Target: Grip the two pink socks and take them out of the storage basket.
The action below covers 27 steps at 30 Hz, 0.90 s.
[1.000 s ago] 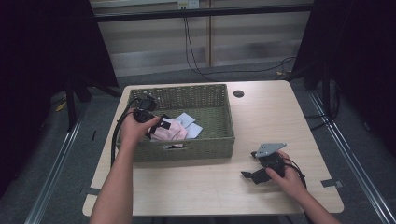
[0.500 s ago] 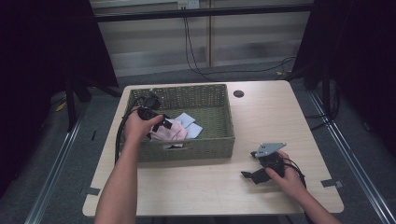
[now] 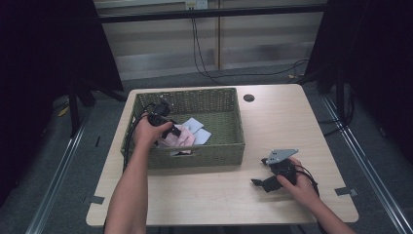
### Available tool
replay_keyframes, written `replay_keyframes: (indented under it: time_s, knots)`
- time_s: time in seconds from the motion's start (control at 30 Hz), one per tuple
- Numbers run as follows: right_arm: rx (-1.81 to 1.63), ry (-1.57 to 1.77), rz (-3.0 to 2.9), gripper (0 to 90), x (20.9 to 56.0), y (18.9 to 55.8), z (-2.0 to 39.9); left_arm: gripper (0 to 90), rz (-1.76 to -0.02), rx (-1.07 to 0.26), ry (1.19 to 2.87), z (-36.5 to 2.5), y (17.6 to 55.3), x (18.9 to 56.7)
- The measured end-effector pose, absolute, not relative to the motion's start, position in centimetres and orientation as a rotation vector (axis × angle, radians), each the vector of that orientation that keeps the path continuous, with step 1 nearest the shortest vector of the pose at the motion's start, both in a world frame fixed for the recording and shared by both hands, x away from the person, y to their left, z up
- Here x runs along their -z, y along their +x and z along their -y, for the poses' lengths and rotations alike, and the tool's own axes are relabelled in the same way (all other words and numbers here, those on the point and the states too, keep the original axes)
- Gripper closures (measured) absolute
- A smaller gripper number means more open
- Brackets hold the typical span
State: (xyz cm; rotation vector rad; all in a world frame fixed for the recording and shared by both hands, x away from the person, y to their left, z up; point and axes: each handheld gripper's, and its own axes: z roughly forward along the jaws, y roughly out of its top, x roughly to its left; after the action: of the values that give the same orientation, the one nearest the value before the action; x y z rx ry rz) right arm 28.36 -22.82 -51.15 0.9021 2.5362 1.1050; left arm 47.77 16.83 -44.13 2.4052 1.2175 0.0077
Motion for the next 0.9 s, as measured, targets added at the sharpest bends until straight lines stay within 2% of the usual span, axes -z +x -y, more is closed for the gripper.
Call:
replay_keyframes:
  time_s: [0.2, 0.3, 0.9]
  knots:
    - [-1.104, 0.908, -2.538, 11.3, 51.1, 28.3, 22.8, 74.5, -1.218, -0.009, 2.43, -16.8, 47.7, 44.4]
    - [-1.104, 0.907, -2.538, 11.3, 51.1, 28.3, 22.8, 83.9, -1.212, -0.027, 2.431, -16.8, 47.7, 43.8]
    - [-1.107, 0.9, -2.538, 11.3, 51.2, 28.4, 22.8, 86.7, -1.196, 0.025, 2.424, -17.8, 46.7, 38.0]
